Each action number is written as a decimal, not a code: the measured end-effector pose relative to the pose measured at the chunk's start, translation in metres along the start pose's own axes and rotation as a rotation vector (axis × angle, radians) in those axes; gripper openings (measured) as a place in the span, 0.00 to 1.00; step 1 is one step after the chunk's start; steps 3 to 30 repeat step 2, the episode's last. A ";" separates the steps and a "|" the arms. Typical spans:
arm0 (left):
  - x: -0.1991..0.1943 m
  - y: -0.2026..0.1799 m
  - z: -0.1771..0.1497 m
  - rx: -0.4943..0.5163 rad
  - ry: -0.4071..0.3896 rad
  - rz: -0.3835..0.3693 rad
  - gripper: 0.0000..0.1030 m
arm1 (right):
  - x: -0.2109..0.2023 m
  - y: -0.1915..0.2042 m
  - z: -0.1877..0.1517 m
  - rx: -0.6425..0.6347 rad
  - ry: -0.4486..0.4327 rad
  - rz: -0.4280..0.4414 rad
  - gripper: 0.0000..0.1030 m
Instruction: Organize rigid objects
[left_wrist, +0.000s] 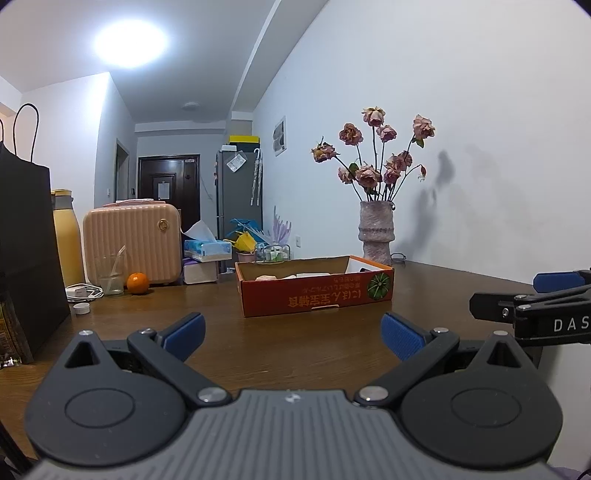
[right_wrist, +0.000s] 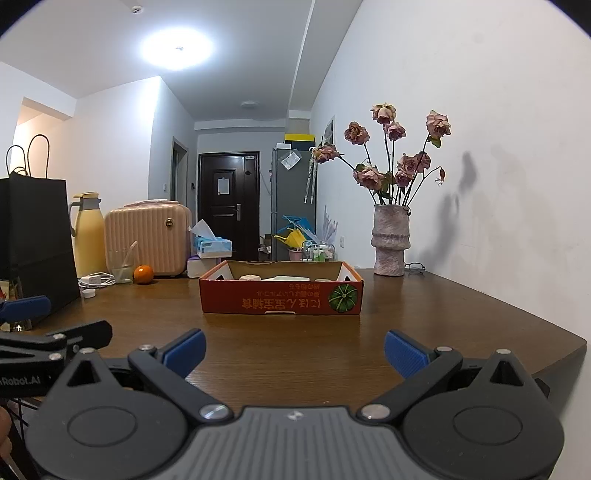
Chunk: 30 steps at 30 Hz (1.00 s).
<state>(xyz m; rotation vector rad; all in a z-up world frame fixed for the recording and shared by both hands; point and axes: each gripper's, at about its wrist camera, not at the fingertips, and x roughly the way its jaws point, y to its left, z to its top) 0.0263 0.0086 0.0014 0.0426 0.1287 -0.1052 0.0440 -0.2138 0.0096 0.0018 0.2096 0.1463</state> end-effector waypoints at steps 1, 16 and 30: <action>0.000 0.000 -0.001 0.002 0.000 -0.006 1.00 | 0.000 0.000 0.000 0.000 0.001 0.001 1.00; 0.002 -0.001 0.000 0.007 0.005 -0.011 1.00 | 0.000 0.000 0.000 0.001 0.002 0.002 1.00; 0.002 -0.001 0.000 0.007 0.005 -0.011 1.00 | 0.000 0.000 0.000 0.001 0.002 0.002 1.00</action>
